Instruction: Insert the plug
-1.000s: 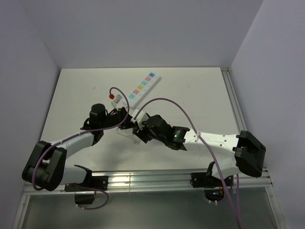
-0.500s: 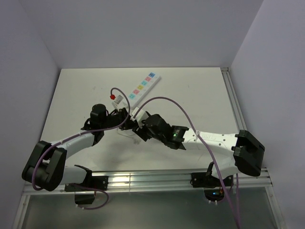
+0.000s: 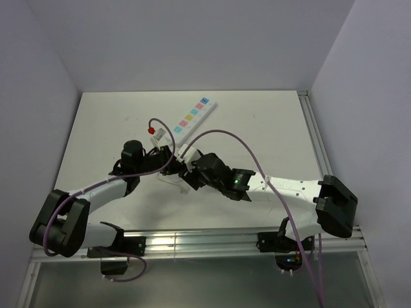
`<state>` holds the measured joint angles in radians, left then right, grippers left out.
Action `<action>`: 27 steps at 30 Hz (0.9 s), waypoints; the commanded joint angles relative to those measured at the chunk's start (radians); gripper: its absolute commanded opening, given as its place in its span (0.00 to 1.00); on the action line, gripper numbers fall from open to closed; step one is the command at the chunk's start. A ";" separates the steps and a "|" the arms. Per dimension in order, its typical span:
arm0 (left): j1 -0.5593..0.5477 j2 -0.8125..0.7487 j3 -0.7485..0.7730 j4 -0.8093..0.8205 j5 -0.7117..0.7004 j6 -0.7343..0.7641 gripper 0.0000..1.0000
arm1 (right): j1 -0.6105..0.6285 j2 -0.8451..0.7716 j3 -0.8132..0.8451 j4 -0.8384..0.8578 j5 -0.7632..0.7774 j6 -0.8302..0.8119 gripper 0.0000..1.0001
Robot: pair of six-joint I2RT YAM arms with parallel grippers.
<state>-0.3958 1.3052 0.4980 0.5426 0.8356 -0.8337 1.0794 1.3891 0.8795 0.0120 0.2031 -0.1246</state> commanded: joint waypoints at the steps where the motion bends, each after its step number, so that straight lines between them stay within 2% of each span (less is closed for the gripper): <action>1: -0.006 -0.014 -0.009 0.143 0.071 -0.015 0.00 | -0.007 -0.053 0.047 0.016 -0.074 0.032 0.65; 2: -0.006 -0.011 -0.021 0.164 0.076 -0.021 0.00 | -0.012 -0.068 0.053 -0.004 -0.096 0.040 0.71; 3: -0.006 -0.006 -0.022 0.189 0.082 -0.031 0.00 | -0.021 -0.079 0.055 -0.038 -0.146 0.057 0.83; 5: -0.006 -0.004 -0.032 0.241 0.092 -0.041 0.00 | -0.035 -0.131 0.038 -0.064 -0.197 0.074 0.93; 6: -0.006 -0.004 -0.035 0.250 0.091 -0.038 0.00 | -0.041 -0.153 0.029 -0.072 -0.230 0.097 0.94; 9: -0.006 -0.023 -0.044 0.277 0.094 -0.019 0.00 | -0.117 -0.245 -0.017 -0.076 -0.387 0.167 0.95; 13: -0.006 -0.056 -0.085 0.353 0.114 -0.015 0.00 | -0.295 -0.346 -0.091 -0.037 -0.679 0.267 0.95; 14: -0.006 -0.064 -0.105 0.377 0.125 -0.031 0.00 | -0.364 -0.351 -0.093 -0.030 -0.729 0.288 0.94; 17: -0.006 -0.089 -0.136 0.480 0.132 -0.053 0.00 | -0.455 -0.299 -0.080 -0.020 -0.890 0.351 0.89; 21: -0.006 -0.150 -0.161 0.569 0.138 -0.094 0.00 | -0.504 -0.272 -0.132 0.194 -1.070 0.526 0.85; 27: -0.008 -0.228 -0.128 0.471 0.169 -0.042 0.00 | -0.507 -0.219 -0.132 0.308 -1.172 0.588 0.77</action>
<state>-0.3985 1.1210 0.3359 0.9821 0.9642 -0.9016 0.5777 1.1709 0.7437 0.1646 -0.8322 0.3813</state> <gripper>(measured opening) 0.402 0.776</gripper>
